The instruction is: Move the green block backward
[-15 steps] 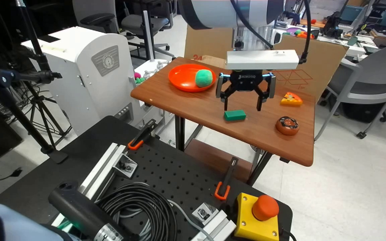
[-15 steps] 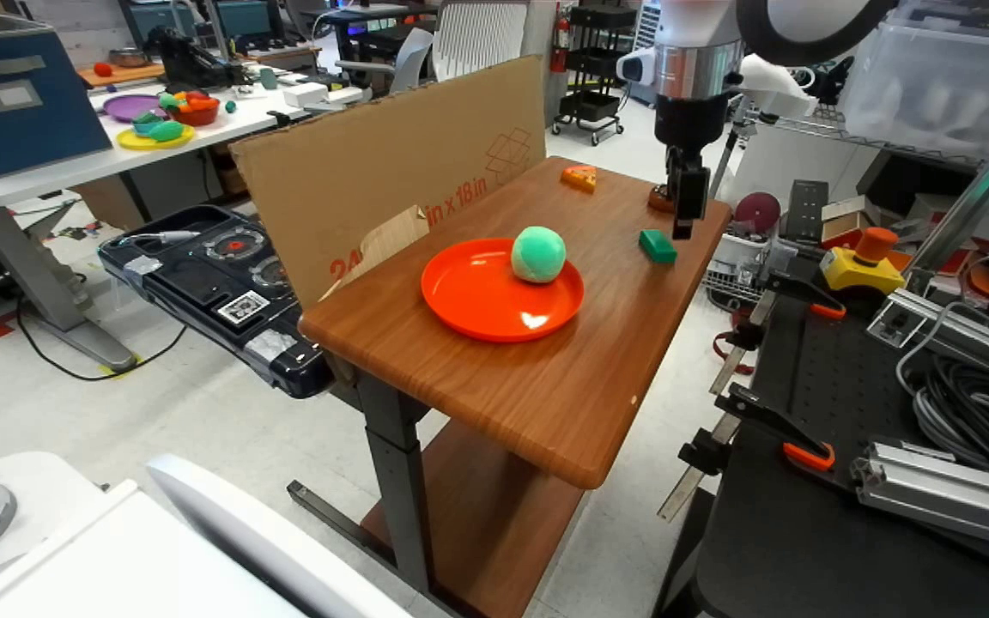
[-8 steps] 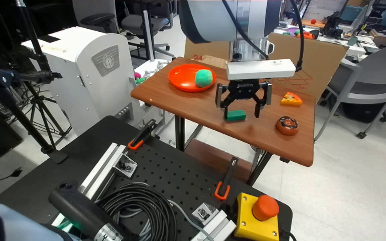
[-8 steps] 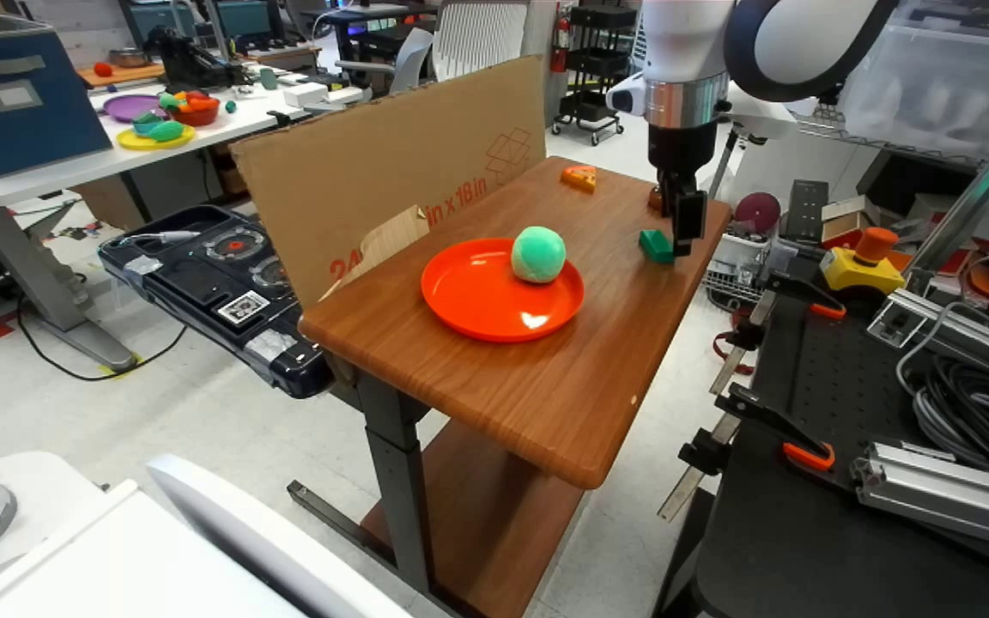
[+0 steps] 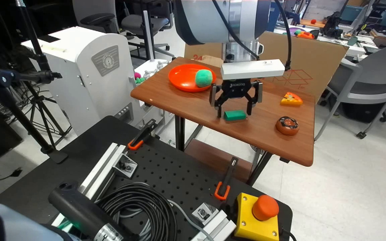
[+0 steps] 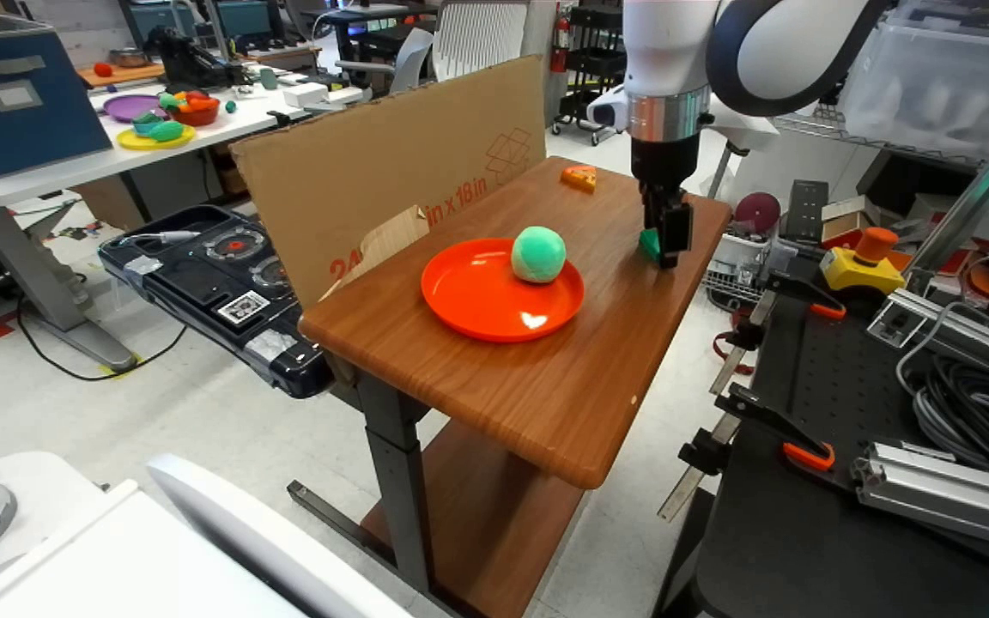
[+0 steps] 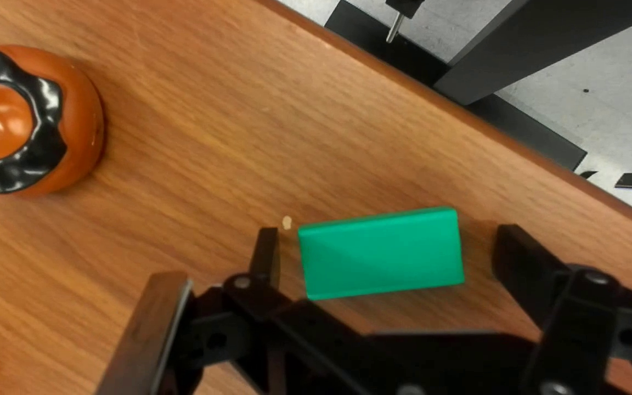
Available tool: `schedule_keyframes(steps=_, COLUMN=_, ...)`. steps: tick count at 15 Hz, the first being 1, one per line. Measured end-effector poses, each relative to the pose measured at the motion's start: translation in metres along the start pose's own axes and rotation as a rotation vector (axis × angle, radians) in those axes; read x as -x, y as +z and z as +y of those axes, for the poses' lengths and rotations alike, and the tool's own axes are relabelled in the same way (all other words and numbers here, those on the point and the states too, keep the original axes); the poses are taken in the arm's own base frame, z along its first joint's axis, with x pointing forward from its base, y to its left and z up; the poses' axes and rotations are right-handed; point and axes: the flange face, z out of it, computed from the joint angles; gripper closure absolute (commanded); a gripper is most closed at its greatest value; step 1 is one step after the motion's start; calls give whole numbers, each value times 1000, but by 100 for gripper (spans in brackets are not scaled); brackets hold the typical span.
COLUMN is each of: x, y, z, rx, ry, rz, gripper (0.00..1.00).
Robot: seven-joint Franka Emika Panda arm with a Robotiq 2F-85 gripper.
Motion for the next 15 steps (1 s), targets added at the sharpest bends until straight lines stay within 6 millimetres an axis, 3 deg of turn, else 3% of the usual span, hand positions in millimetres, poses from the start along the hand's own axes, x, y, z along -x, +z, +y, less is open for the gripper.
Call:
schedule_keyframes(steps=4, x=-3, y=0, z=-2, rx=1, ry=-7, rz=0, gripper=55)
schedule_keyframes(steps=10, x=-9, y=-15, z=7, rx=20, ry=-4, rz=28, gripper=57)
schedule_keyframes(steps=12, x=-16, y=-34, z=17, rx=24, ry=29, rz=69, gripper=57)
schedule_keyframes(steps=15, x=-32, y=-79, z=42, rx=8, ry=132, rz=176, gripper=57)
